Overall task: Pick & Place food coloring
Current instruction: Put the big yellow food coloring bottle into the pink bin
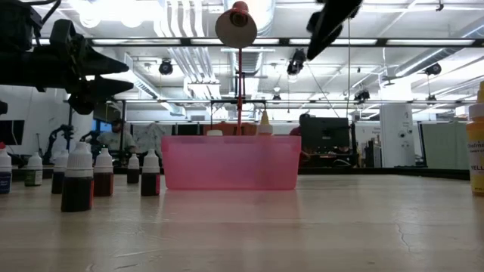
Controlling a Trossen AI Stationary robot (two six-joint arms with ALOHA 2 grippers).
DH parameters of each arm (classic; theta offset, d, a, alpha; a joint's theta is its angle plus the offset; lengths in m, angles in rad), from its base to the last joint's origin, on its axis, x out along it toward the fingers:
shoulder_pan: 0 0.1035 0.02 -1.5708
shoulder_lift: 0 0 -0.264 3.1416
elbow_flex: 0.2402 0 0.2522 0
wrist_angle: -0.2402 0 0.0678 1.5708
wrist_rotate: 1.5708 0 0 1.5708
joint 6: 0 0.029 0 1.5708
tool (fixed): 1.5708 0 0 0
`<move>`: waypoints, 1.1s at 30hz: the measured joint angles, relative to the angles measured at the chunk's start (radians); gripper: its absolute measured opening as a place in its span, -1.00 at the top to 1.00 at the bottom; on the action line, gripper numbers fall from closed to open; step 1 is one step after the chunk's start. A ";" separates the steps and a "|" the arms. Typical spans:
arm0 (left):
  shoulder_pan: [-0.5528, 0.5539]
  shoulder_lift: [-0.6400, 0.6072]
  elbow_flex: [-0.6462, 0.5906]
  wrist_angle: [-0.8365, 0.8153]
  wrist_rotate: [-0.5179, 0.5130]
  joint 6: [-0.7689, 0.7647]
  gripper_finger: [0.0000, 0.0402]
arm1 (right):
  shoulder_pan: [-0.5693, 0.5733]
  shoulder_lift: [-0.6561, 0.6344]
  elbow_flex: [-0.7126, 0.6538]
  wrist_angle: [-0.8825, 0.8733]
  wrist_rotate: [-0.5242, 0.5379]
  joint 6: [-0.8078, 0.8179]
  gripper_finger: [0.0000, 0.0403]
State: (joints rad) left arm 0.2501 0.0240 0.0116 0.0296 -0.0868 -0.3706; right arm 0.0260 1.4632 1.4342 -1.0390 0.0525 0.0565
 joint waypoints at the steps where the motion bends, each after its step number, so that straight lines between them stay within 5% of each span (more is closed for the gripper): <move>1: 0.000 0.000 0.000 0.000 0.000 0.000 -0.02 | 0.016 -0.016 0.000 -0.024 0.000 -0.017 -0.71; 11: 0.000 0.000 0.000 0.000 0.000 0.000 -0.02 | 0.180 -0.169 -0.061 -0.194 0.000 -0.166 -0.77; 33: 0.000 0.000 0.000 0.000 0.000 0.000 -0.02 | 0.427 -0.271 -0.401 -0.111 -0.008 -0.061 -0.78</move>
State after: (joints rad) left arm 0.2501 0.0239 0.0116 0.0296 -0.0865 -0.3707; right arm 0.4527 1.1919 1.0327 -1.1500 0.0441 -0.0048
